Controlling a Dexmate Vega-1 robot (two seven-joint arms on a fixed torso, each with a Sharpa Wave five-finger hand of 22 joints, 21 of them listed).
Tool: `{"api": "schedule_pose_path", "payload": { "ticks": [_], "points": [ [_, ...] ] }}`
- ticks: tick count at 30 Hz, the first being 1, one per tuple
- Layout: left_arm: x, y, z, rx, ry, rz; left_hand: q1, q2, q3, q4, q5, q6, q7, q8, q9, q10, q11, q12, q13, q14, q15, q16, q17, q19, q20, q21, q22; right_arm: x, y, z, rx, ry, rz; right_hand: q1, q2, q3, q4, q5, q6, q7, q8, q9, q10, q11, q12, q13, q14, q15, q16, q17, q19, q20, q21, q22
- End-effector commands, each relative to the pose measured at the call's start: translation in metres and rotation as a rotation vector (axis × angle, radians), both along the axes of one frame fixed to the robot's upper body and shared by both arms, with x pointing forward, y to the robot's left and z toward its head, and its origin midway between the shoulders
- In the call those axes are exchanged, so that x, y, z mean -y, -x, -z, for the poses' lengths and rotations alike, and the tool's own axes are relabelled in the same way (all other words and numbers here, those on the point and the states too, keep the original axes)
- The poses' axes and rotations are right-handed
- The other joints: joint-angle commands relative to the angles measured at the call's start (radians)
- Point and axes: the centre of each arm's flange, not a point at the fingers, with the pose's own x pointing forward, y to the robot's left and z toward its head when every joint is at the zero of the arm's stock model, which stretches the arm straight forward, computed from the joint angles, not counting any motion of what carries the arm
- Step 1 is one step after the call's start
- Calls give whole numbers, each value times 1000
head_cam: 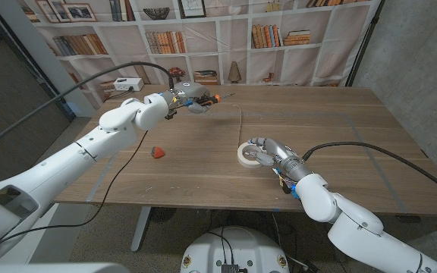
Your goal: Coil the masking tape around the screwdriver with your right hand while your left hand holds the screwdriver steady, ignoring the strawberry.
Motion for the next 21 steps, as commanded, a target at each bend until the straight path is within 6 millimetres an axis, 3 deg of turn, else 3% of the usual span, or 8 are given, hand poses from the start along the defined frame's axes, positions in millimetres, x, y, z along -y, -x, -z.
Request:
{"api": "schedule_pose_path", "payload": {
  "ticks": [1, 2, 5, 11, 16, 21],
  "points": [
    [-5, 8, 2, 6, 2, 21, 76, 77, 45, 12, 4, 219, -171, 116, 3, 166, -207, 5, 1, 178, -236, 14, 6, -4, -64, 6, -7, -26, 4, 3, 33, 193, 123, 6, -20, -32, 10, 30, -36, -7, -7, 7, -117, -12, -21, 19, -93, 5, -4, 46, -85, 2, -34, 8],
    [-5, 9, 2, 7, 3, 26, 77, 79, 44, 11, 5, 215, -165, 114, 3, 167, -208, 3, -2, 177, -237, 15, 7, -4, -64, 7, -7, -28, 4, 3, 48, 213, 152, 7, -23, -46, 14, 39, -69, -16, -13, 7, -176, -25, -24, 26, -143, 15, -9, 67, -116, 2, -43, 9],
    [-5, 10, 3, 9, 4, 36, 78, 81, 42, 10, 4, 214, -166, 113, 3, 168, -206, 4, 0, 174, -236, 17, 7, -3, -64, 8, -14, -30, 4, 5, 66, 253, 203, 8, -29, -61, 16, 48, -84, -20, -11, 8, -234, -21, -25, 32, -205, 30, -21, 85, -153, -5, -53, 10],
    [-7, 14, 2, 24, 9, 47, 80, 85, 39, 8, 4, 212, -167, 112, 5, 168, -205, 2, -2, 172, -235, 20, 7, -6, -63, 12, -17, -35, 0, 10, 64, 313, 253, 14, -32, -65, 14, 52, -79, -23, -6, 8, -231, -24, -17, 34, -220, 29, -24, 90, -151, -5, -50, 10],
    [-9, 15, 2, 22, 8, 55, 81, 87, 37, 6, 3, 210, -165, 109, 3, 168, -204, 1, -3, 173, -238, 24, 6, -9, -63, 15, -21, -40, -6, 17, 100, 341, 327, 46, -20, -60, 6, 63, -65, -37, 2, 9, -265, -34, -17, 36, -259, 32, -35, 96, -168, -22, -52, 10],
    [-12, 15, 2, 27, 17, 60, 83, 89, 35, 5, 3, 212, -164, 107, 2, 168, -202, 1, -3, 172, -237, 27, 6, -11, -63, 18, -24, -38, -15, 19, 44, 375, 322, 68, -16, -58, 0, 70, -43, -39, 9, 9, -254, -35, -7, 37, -251, 28, -31, 99, -159, -26, -46, 9]
  ]
}}
